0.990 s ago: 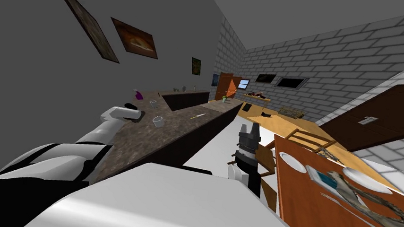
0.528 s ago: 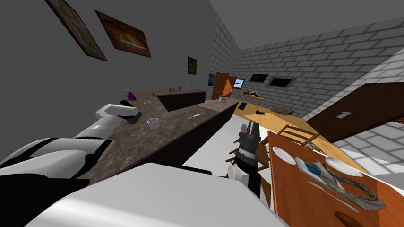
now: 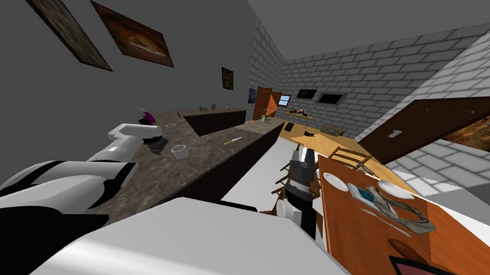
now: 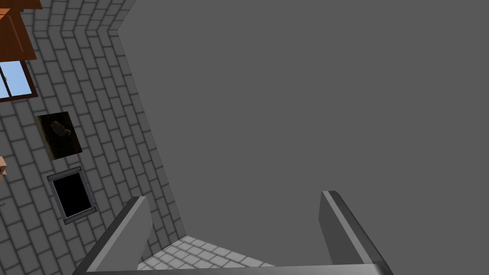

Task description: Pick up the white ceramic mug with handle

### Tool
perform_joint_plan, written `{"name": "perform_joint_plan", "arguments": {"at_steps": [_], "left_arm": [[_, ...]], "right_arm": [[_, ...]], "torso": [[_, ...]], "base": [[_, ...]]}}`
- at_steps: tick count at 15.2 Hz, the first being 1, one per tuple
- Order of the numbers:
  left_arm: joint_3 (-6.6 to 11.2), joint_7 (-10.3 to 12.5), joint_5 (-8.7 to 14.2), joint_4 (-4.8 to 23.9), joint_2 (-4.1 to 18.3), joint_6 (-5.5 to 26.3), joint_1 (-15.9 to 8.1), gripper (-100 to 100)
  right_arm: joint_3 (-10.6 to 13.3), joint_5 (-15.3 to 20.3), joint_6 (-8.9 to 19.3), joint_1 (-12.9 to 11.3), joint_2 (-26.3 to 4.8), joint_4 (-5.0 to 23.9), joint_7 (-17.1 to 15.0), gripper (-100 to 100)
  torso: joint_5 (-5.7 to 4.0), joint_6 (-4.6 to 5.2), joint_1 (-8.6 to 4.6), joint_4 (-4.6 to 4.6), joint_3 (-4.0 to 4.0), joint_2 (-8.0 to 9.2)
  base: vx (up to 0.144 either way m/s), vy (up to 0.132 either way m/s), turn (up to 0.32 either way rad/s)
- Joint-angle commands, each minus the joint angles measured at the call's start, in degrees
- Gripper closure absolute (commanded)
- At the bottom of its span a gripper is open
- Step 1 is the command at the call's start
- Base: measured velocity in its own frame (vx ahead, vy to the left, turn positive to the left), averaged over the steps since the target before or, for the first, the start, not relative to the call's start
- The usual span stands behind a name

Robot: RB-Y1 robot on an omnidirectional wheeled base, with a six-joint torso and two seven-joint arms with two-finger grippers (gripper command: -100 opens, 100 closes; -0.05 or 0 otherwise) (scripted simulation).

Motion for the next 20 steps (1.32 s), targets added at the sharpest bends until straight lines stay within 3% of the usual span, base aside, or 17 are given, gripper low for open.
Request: {"name": "perform_joint_plan", "arguments": {"at_steps": [1, 2, 3, 5, 7, 10, 12, 13, 15, 17, 20], "left_arm": [[0.43, -0.14, 0.89, 1.64, 0.42, 2.86, -0.9, -100], [0.43, -0.14, 0.89, 1.64, 0.42, 3.36, -0.9, -100], [0.94, -0.42, 2.03, 4.0, 0.91, 5.11, -2.27, -100], [1.4, -0.67, 3.09, 5.45, 1.29, 7.63, -3.49, -100], [1.4, -0.67, 3.09, 6.46, 1.29, 8.95, -3.49, -100], [2.22, -1.06, 4.94, 10.53, 1.73, 13.1, -5.5, -100], [2.22, -1.06, 4.94, 10.65, 1.73, 13.65, -5.5, -100], [2.56, -1.2, 5.72, 12.3, 1.81, 15.64, -6.27, -100], [2.56, -1.2, 5.72, 12.48, 1.81, 15.64, -6.27, -100], [3.09, -1.41, 6.94, 15.53, 1.76, 18.82, -7.39, -100], [3.43, -1.51, 7.72, 17.58, 1.52, 20.88, -8.01, -100]], "right_arm": [[0.0, 0.0, 0.0, 0.0, 0.0, 0.0, 0.0, 0], [0.0, 0.0, 0.0, 0.0, 0.0, 0.0, 0.0, 0], [0.0, 0.0, 0.0, 0.01, 0.0, 0.0, 0.0, 0], [0.0, 0.0, 0.0, 0.0, 0.0, 0.0, 0.0, 0], [0.0, 0.0, 0.0, 0.0, 0.0, 0.0, 0.0, 0], [0.0, 0.0, 0.0, 0.0, 0.0, 0.0, 0.0, 0], [-0.01, 0.0, 0.0, 0.0, 0.0, 0.0, 0.0, 0], [-0.01, 0.0, 0.0, 0.01, 0.0, 0.0, 0.0, 0], [-0.01, 0.0, 0.0, 0.01, 0.0, 0.0, 0.0, 0], [-0.01, 0.0, 0.0, 0.0, 0.0, 0.0, 0.0, 0], [-0.01, 0.0, 0.0, 0.01, -0.01, 0.0, 0.0, 0]], "torso": [[0.0, 0.0, 0.0, 0.0, 0.0, 0.0], [0.0, -0.01, 0.0, 0.0, 0.0, 0.0], [0.01, -0.04, 0.01, 0.0, 0.0, 0.01], [0.01, -0.01, 0.02, 0.0, 0.0, 0.0], [0.02, -0.01, 0.05, 0.0, -0.01, -0.01], [0.02, -0.03, 0.07, 0.0, 0.0, 0.0], [0.03, -0.03, 0.12, -0.01, -0.01, -0.01], [0.03, -0.05, 0.11, 0.0, 0.0, -0.01], [0.04, -0.04, 0.14, 0.0, 0.0, 0.0], [0.04, -0.04, 0.14, 0.0, 0.0, 0.01], [0.07, -0.05, 0.27, 0.0, 0.0, 0.0]], "base": [[0.007, 0.005, -0.145], [0.006, 0.007, -0.052], [0.008, 0.007, -0.103], [0.008, 0.013, -0.13], [0.008, 0.018, -0.089], [0.01, 0.023, -0.105], [0.01, 0.029, -0.056], [0.007, 0.031, -0.043], [0.007, 0.031, -0.048], [0.008, 0.046, -0.08], [0.009, 0.071, -0.058]]}}
